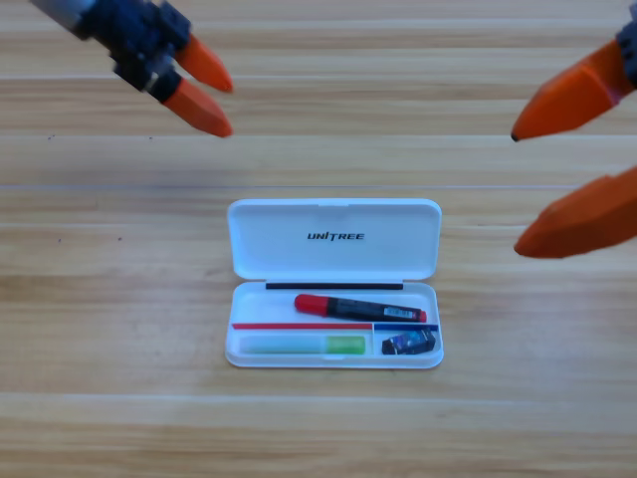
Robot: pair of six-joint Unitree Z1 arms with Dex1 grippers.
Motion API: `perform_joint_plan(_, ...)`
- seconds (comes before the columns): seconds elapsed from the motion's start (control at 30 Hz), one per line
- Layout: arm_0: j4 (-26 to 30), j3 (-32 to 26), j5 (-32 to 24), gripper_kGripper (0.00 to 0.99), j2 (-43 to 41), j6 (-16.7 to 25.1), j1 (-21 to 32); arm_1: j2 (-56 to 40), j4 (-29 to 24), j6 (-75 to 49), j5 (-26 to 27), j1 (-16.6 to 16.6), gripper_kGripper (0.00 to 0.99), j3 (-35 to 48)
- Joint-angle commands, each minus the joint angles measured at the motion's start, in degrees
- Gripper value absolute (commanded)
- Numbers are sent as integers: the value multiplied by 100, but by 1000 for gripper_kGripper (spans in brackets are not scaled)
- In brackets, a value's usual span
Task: Clean up eraser and pencils
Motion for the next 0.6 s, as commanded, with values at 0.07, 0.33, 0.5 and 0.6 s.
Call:
perform_joint_plan(0.07, -13, -42, 74, 558, 477, -59, -512, -101, -69, -109, 104, -144, 946, 245)
perform_joint_plan(0.33, -13, -112, 144, 41, 618, 169, -547, -118, -69, -135, 183, -144, 946, 254)
perform_joint_plan(0.5, -30, -77, 153, 0, 794, 345, -538, -118, -69, -135, 201, -144, 946, 263)
perform_joint_plan(0.6, -48, -51, 144, 0, 917, 442, -538, -118, -69, -135, 227, -144, 946, 263)
